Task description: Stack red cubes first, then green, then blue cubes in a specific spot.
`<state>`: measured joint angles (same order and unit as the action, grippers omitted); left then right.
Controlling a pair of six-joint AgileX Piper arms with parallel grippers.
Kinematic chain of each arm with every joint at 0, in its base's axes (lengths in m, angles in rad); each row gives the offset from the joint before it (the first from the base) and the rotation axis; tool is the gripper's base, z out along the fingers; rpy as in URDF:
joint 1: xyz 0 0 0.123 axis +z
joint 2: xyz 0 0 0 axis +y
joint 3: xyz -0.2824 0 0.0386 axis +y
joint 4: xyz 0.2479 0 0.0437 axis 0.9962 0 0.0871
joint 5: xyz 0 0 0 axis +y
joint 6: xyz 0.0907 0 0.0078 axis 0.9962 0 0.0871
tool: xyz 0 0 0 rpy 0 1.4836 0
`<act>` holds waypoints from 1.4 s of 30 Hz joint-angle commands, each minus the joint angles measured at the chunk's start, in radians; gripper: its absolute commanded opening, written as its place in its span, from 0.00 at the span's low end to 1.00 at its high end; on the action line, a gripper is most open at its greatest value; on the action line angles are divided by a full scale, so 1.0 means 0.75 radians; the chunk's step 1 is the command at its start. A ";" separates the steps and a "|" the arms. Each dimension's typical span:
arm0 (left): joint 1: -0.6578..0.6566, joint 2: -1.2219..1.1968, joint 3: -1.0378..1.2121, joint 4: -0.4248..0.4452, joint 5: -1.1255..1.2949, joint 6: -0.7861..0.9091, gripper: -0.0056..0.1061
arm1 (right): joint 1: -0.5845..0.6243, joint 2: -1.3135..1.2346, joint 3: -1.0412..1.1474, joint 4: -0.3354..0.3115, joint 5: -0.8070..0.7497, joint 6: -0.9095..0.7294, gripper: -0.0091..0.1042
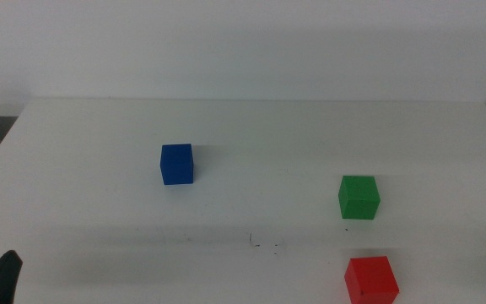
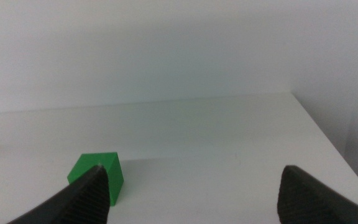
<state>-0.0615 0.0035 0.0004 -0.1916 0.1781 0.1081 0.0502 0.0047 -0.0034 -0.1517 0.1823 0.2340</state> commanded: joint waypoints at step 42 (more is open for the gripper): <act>0.001 -0.005 -0.001 0.000 -0.023 -0.001 0.89 | 0.874 1.734 -1.333 0.202 1.098 0.225 0.89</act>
<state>-0.0615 0.0035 0.0004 -0.1916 0.1776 0.1081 0.6912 1.2808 -0.9922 0.0119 0.9967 0.3790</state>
